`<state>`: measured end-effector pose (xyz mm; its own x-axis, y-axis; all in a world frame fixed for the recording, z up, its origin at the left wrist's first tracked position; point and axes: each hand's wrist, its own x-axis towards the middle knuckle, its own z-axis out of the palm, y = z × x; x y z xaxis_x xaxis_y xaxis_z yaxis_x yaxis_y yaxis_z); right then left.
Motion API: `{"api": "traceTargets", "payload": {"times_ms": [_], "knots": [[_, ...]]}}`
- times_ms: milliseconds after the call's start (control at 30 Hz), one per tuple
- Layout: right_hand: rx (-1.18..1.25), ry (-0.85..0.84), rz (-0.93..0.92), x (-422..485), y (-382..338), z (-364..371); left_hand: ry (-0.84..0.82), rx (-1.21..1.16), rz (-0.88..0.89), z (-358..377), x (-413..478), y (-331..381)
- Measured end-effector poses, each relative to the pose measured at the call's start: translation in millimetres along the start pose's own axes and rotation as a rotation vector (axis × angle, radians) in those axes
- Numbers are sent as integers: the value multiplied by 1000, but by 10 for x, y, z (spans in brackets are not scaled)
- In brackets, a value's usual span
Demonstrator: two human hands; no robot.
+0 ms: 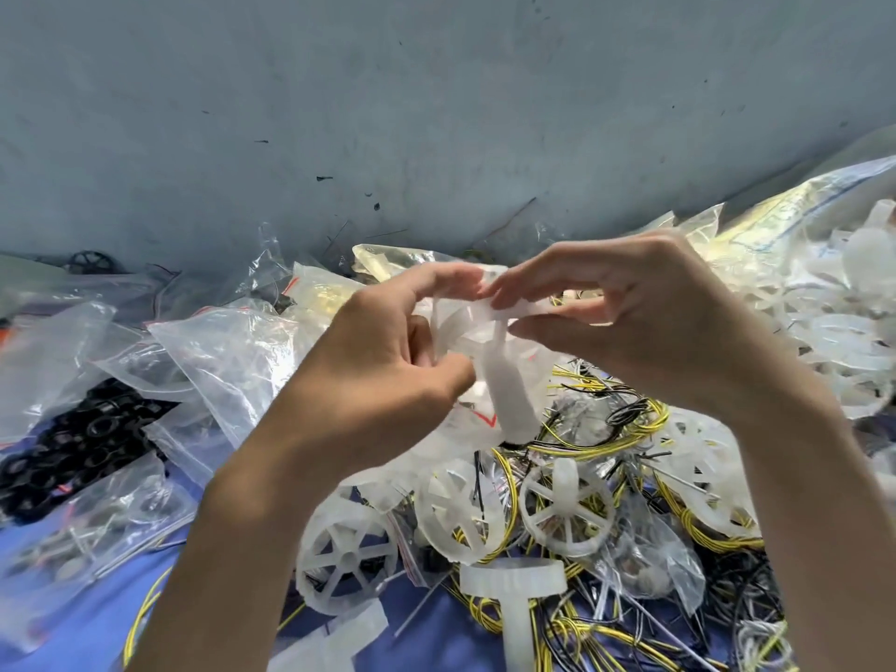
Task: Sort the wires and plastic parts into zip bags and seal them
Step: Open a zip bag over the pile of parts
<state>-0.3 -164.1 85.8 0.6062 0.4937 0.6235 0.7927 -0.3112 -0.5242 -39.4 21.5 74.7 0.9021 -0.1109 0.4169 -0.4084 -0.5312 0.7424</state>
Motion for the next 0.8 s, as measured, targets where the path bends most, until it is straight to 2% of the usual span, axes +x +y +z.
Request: {"api": "traceTargets", "payload": {"times_ms": [133,233,300,433,667,800], "knots": [[-45,107,-38,24,-3,59,-5,-105,22,-72,-39,94],[-177,100,-131,54,-15,160,1,-192,85,-81,-64,176],[-329,11,-177,77,-9,225,13,-242,105,-59,-64,190],[-383,-322,-33,74,4,291,65,-222,84,-12,-45,102],[-419,-411,185,-10,67,83,234,-81,58,-83,-7,17],[-503,-480,192,-40,130,8,221,-81,107,-90,1,7]]}}
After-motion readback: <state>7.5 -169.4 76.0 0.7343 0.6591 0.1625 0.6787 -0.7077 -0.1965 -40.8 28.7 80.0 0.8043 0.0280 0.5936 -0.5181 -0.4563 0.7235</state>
